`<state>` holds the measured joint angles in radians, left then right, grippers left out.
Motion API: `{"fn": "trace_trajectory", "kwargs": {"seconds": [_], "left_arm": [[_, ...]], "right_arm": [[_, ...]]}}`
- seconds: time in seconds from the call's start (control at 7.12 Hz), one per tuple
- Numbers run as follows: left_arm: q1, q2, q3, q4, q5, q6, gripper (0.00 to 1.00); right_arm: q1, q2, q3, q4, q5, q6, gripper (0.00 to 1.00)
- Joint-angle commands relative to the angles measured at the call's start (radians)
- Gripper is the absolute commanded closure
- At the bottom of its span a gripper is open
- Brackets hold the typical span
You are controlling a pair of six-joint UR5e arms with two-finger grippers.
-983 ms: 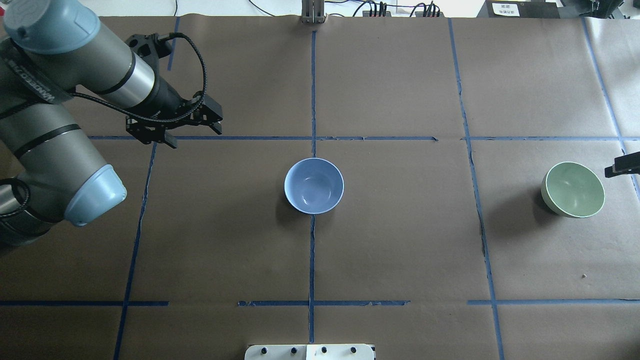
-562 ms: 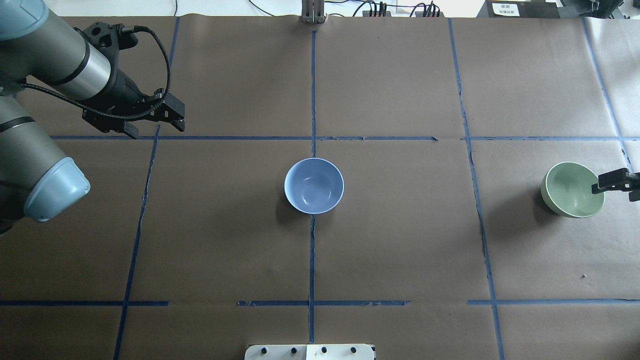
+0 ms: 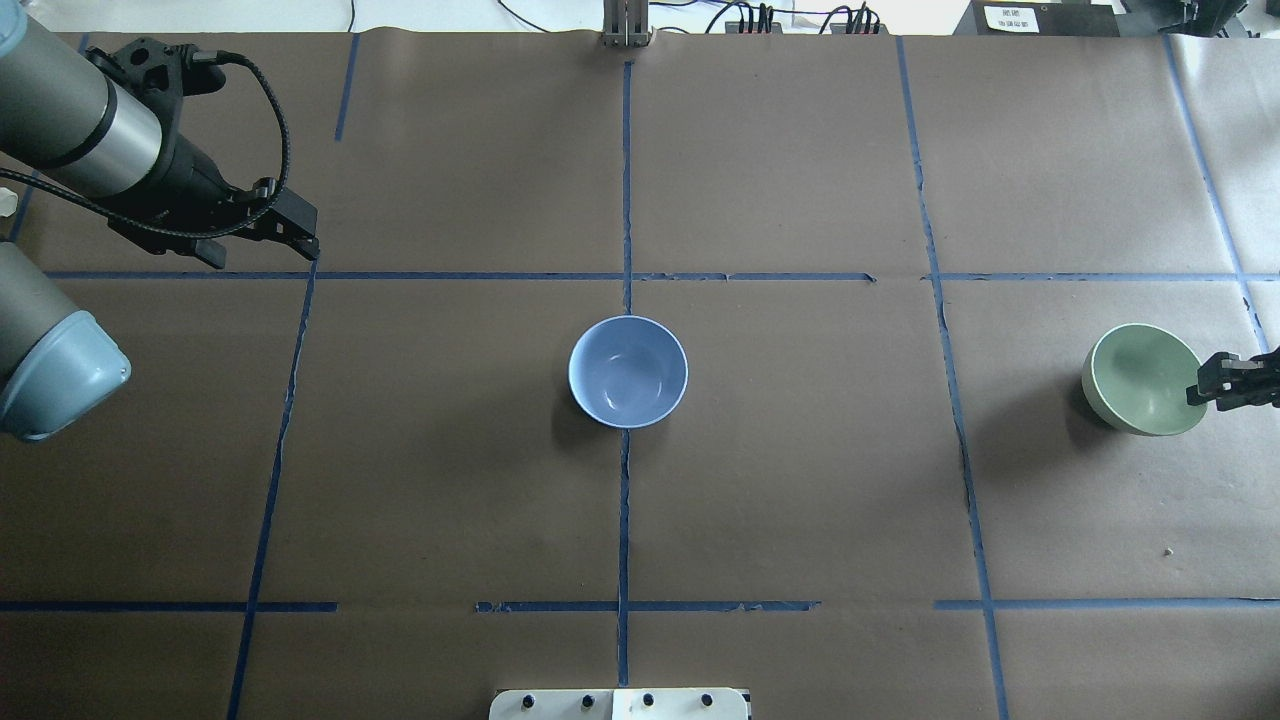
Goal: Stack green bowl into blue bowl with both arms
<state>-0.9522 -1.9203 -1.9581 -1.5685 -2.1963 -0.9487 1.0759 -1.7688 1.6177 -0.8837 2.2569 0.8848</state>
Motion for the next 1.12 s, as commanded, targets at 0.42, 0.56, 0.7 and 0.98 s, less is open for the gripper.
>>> {"fn": "trace_trajectory", "kwargs": {"seconds": [0.42,0.56,0.7,0.98], "left_arm": [[-0.052,0.014,-0.001,0.001,-0.01,0.027,0.0],[-0.059,0.015,-0.004,-0.001,0.001,0.025,0.0],[-0.06,0.03,0.005,-0.002,0.0,0.018,0.0],[-0.039,0.033,0.03,-0.002,0.076,0.027,0.0]], "right_arm": [[-0.017,0.017,0.13,0.002,0.044,0.07,1.0],[-0.017,0.064,0.183,0.002,0.065,0.176,1.0],[-0.017,0.131,0.201,0.002,0.082,0.283,1.0],[-0.071,0.263,0.202,-0.009,0.096,0.417,1.0]]}}
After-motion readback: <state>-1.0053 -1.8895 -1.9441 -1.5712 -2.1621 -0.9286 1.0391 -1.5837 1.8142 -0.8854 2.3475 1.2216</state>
